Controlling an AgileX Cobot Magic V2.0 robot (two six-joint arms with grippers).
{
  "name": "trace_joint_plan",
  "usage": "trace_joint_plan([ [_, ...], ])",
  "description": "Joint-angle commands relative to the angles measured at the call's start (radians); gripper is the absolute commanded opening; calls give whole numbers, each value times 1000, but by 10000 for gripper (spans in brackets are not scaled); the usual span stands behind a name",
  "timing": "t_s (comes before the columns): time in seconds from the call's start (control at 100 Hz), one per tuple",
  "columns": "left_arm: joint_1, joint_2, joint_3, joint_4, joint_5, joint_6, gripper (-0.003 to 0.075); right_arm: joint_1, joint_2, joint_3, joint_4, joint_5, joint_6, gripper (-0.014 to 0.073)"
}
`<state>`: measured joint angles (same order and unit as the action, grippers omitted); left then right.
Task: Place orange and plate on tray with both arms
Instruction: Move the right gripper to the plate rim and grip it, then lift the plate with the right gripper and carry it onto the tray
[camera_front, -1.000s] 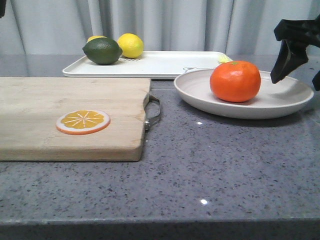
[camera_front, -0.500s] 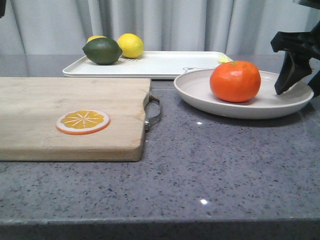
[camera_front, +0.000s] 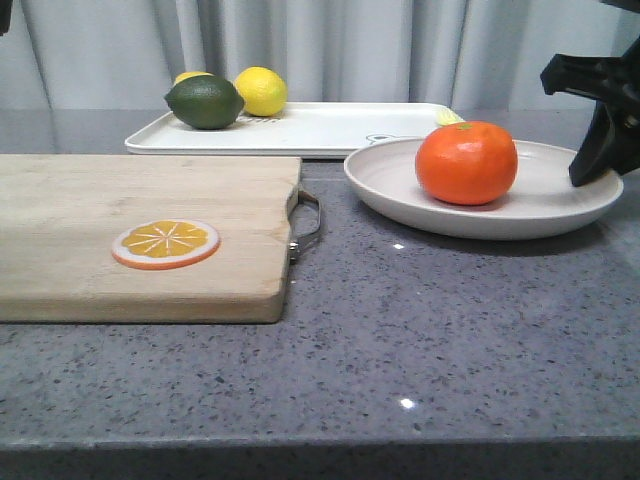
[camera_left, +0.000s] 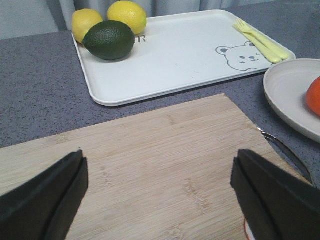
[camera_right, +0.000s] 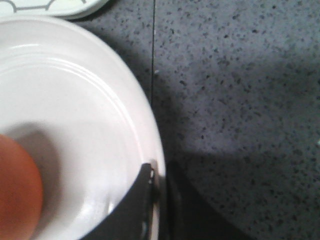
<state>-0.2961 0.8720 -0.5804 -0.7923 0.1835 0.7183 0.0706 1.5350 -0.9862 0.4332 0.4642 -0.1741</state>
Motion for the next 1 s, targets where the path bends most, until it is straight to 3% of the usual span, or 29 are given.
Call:
trace_joint_plan([
  [0.0,0,-3,-28,-20,-54,-9,566,-1,-39,-27,-8,-22,-16,-82],
  [0.23,0,-3,-28,-20,-54,-9,566,-1,-86,-43,49,3,-16,-97],
  [0.51,0,-3,-28,-20,-54,-9,566,-1,-60,-234,110,89,-16,-97],
  [0.99,0,-3,-28,-20,-54,-9,566,-1,288,-712,226,176,-16,-100],
])
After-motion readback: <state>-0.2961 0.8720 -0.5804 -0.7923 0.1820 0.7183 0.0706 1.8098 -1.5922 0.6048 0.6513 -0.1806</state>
